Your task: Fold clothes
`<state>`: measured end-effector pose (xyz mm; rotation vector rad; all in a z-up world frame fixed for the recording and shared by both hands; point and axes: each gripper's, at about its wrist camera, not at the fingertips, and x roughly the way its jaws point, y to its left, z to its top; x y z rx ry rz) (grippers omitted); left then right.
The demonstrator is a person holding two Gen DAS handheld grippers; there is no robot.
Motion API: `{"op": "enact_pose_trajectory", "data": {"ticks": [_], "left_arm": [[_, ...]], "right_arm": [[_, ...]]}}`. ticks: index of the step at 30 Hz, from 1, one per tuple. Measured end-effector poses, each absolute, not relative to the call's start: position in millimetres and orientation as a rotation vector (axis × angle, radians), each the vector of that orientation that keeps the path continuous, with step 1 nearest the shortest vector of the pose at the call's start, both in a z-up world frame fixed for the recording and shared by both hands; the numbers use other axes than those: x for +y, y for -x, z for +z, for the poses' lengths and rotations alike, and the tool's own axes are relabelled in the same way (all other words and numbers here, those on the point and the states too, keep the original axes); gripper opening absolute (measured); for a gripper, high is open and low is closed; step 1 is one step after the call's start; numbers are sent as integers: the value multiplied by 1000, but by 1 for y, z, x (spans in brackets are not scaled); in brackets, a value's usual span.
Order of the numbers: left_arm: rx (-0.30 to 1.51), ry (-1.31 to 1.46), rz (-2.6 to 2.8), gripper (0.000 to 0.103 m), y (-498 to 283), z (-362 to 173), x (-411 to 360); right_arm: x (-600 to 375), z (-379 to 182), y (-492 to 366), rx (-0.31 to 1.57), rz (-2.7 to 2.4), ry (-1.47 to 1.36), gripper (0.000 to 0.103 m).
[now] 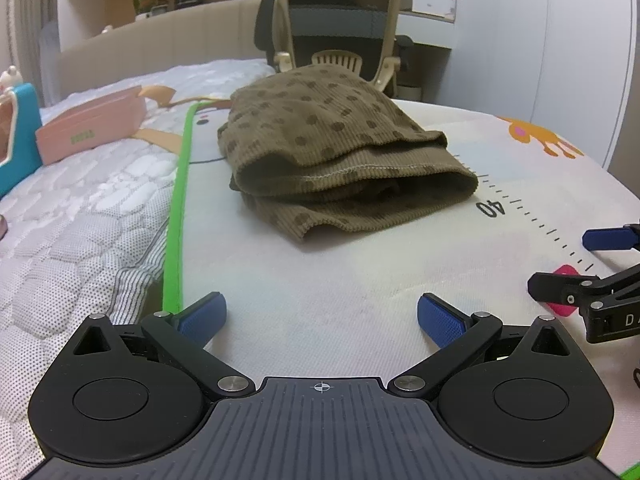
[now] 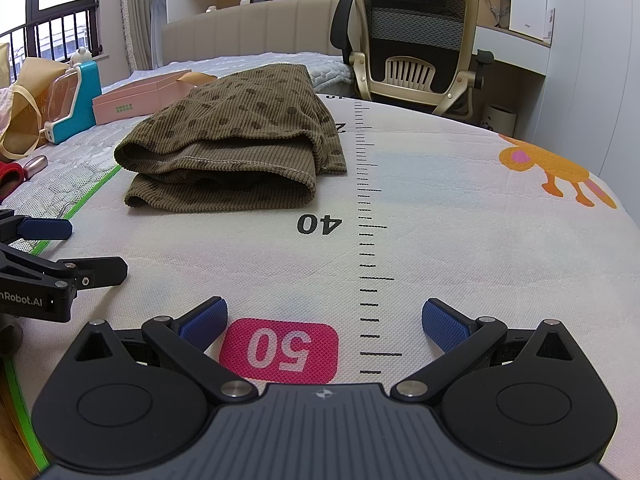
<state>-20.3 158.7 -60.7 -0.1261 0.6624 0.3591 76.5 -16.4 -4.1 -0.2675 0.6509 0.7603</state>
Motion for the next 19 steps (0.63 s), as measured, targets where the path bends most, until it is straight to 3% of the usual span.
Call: {"op": "enact_pose_trajectory", "data": {"ticks": [19], "left_arm": [[658, 152, 368, 103, 23, -59, 162]], "right_arm": [[-16, -4, -76, 651, 759, 271, 103]]}}
